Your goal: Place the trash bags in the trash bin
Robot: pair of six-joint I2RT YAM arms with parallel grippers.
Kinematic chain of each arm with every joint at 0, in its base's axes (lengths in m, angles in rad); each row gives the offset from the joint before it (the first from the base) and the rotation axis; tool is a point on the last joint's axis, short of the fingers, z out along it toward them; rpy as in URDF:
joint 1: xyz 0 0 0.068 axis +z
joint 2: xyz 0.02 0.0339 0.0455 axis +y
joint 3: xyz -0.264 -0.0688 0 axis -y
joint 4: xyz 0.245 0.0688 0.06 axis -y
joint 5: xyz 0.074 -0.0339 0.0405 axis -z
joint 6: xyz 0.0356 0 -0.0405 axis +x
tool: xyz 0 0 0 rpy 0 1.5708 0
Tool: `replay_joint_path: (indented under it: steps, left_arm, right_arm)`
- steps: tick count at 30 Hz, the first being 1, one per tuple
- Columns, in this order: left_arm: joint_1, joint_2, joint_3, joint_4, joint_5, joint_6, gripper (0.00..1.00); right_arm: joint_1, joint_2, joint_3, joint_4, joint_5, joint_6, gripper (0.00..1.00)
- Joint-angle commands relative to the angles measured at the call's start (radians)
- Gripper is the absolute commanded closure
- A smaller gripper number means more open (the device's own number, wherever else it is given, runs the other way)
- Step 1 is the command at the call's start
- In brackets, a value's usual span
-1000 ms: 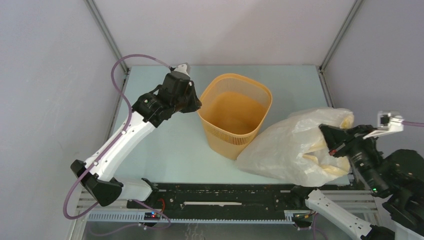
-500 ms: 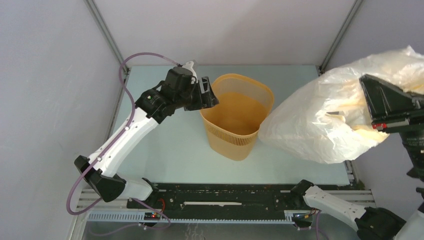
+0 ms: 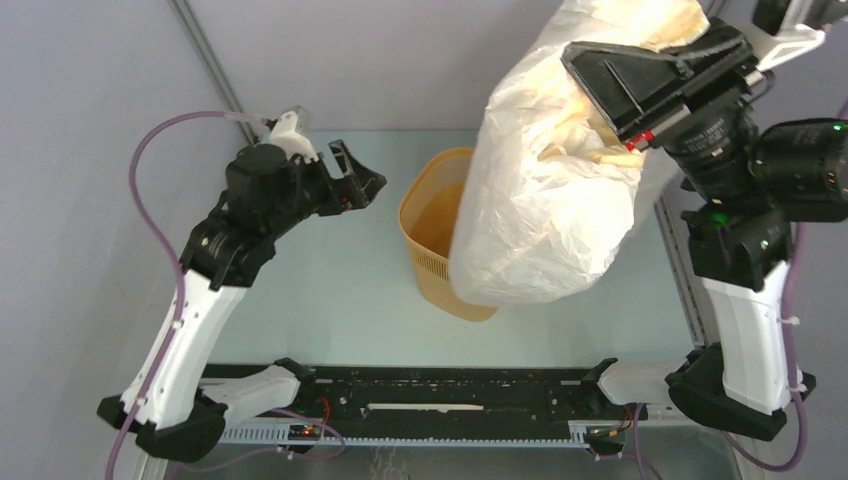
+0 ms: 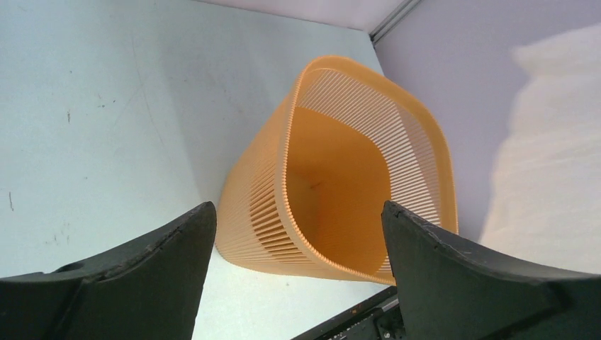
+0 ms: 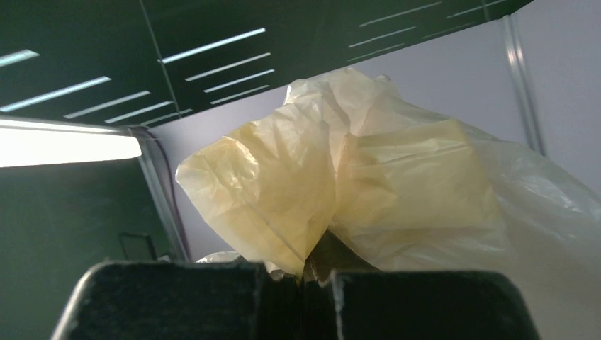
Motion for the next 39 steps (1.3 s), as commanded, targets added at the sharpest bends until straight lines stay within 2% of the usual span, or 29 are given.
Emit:
replay_joint_path:
  steps: [1,6,8,10,11,12,14,18,25,28,30,32,36,39]
  left_arm:
    - [0.012,-0.007,-0.053,0.049,-0.009,0.004,0.09]
    - [0.021,0.005,-0.031,0.049,-0.013,0.004,0.11]
    - [0.022,0.012,-0.011,0.042,-0.015,0.009,0.11]
    - [0.025,0.021,0.017,0.032,-0.021,0.017,0.11]
    - [0.026,0.025,0.035,0.024,-0.022,0.023,0.11]
    - [0.029,0.028,0.054,0.014,-0.044,0.032,0.11]
    - [0.035,0.035,0.1,-0.01,-0.073,0.055,0.11]
    - [0.045,0.038,0.173,-0.057,-0.112,0.094,0.1]
    - [0.054,0.015,0.179,-0.053,-0.149,0.13,0.09]
    - [0.06,0.021,0.185,-0.049,-0.139,0.135,0.08]
    - [0.062,0.031,0.186,-0.04,-0.119,0.131,0.08]
    - [0.062,0.047,0.198,-0.039,-0.099,0.122,0.08]
    - [0.063,0.066,0.225,-0.035,-0.085,0.109,0.08]
    - [0.066,0.077,0.262,-0.059,-0.091,0.129,0.08]
  right_arm:
    - [0.008,-0.045,0.019,0.116,0.094,0.183,1.0]
    - [0.009,-0.155,-0.085,0.065,0.317,0.023,1.0]
    - [0.009,-0.179,-0.097,-0.093,0.523,-0.004,1.0]
    - [0.009,-0.17,-0.045,-0.355,0.78,0.015,1.0]
    - [0.008,-0.155,-0.001,-0.496,0.958,0.052,1.0]
    - [0.008,-0.141,0.035,-0.607,1.058,0.08,1.0]
    - [0.008,-0.136,0.051,-0.673,1.143,0.06,1.0]
    - [0.008,-0.134,0.046,-0.703,1.171,-0.013,1.0]
    - [0.008,-0.191,-0.059,-0.789,0.96,-0.117,1.0]
    - [0.008,-0.269,-0.236,-0.658,0.929,-0.276,1.0]
    - [0.008,-0.29,-0.302,-0.618,0.972,-0.361,1.0]
    - [0.008,-0.259,-0.251,-0.686,1.059,-0.373,1.0]
    - [0.008,-0.169,-0.045,-0.883,1.102,-0.398,1.0]
    - [0.008,-0.185,-0.054,-0.928,1.103,-0.416,1.0]
